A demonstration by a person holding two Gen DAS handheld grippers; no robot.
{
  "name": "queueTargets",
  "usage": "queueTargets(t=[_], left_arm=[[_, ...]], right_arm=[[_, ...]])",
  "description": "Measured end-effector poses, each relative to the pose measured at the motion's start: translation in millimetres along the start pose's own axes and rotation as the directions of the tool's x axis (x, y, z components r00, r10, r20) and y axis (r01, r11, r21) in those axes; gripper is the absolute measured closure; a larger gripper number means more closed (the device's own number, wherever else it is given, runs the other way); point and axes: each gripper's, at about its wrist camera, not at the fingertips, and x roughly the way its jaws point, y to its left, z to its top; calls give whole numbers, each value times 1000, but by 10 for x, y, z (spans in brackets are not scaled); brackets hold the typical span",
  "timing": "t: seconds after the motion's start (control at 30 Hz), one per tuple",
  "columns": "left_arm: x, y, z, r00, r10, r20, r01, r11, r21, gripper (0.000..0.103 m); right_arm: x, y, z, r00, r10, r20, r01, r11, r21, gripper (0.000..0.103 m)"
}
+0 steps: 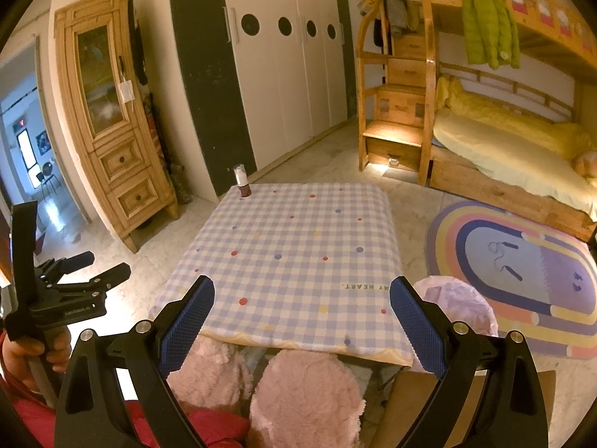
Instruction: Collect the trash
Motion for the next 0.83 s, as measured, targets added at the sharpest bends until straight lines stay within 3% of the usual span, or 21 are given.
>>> queueTargets(t=[0.6,0.83], left_arm=[[23,-20,13,1000,7,24,-7,1000,11,7],[203,-93,-14,1000,-8,-12,9,1000,22,7]], right_arm=[[61,-92,-114,1000,2,-8,-2,999,36,9],[112,-469,-220,999,-40,23,38,995,92,8]])
